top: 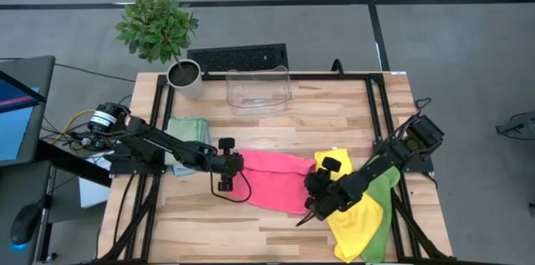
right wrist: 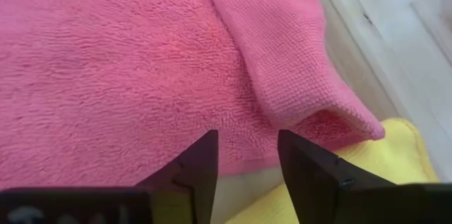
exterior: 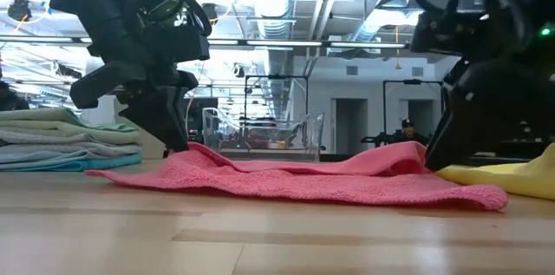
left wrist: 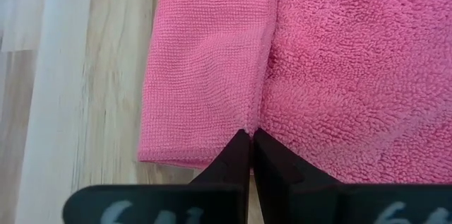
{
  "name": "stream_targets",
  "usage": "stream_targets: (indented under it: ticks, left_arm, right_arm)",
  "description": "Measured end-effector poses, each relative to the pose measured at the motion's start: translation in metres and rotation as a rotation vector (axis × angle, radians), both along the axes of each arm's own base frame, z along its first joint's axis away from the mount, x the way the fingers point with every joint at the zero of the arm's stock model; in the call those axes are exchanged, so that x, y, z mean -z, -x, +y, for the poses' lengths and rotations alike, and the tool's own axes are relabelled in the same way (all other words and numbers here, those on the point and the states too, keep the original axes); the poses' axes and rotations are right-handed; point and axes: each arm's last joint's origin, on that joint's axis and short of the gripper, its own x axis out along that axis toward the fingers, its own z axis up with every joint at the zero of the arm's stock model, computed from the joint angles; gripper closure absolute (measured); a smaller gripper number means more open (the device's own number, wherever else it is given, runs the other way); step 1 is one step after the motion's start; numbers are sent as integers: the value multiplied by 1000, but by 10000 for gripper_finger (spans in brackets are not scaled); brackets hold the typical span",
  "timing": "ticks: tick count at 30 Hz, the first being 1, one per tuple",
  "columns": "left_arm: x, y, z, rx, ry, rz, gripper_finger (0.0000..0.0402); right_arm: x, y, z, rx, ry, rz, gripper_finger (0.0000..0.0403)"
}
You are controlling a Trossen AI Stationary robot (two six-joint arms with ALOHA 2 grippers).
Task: Fold microfiber towels
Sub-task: Fold the pink microfiber cloth
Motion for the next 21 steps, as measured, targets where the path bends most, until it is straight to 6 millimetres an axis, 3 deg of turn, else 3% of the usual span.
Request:
stream_targets:
  ticks: [14, 21]
  left_arm:
    - [0, 0, 0, 2, -2, -1, 401]
    - [0, 0, 0, 2, -2, -1, 401]
  right_arm:
    - [4, -10, -17, 14, 29, 11, 235]
    - [4, -15, -26, 38, 23, 19, 290]
